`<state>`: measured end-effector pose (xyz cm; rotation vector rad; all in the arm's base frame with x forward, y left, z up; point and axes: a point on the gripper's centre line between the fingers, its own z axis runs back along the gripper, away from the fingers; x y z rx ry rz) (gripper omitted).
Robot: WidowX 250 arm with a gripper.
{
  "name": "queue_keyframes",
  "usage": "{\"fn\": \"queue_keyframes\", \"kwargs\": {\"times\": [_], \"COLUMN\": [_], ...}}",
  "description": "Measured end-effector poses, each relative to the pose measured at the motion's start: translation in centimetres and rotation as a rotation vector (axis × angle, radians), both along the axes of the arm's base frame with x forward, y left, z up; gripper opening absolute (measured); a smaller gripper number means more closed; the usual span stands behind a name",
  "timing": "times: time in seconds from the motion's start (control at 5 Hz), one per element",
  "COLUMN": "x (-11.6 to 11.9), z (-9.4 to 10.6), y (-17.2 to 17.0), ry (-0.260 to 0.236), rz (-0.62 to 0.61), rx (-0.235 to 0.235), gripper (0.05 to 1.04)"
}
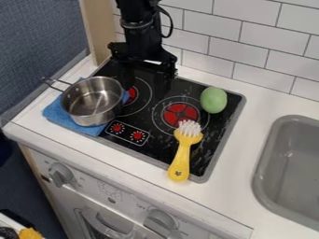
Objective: Move the yellow brush to the upper left corner of the stove
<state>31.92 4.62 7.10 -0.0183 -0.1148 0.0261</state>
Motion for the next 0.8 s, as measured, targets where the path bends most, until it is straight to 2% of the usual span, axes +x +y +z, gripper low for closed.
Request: {"fn": "queue_keyframes", "kwargs": {"times": [0.2,0.4,0.6,0.8], "x": [-0.4,-1.5,-3.2,-5.0], "z": [-1.1,-1.4,-0.2,-0.2], "y": [-0.1,-2.2,-3.0,-5.4], "ry": [0.037,0.064,0.059,0.068], "rz": [0.011,-0.023,-0.002,-0.041], "rx": [-0.007,0.014,0.028,0.063], "gripper": [0.999,0.999,0.999,0.999]}}
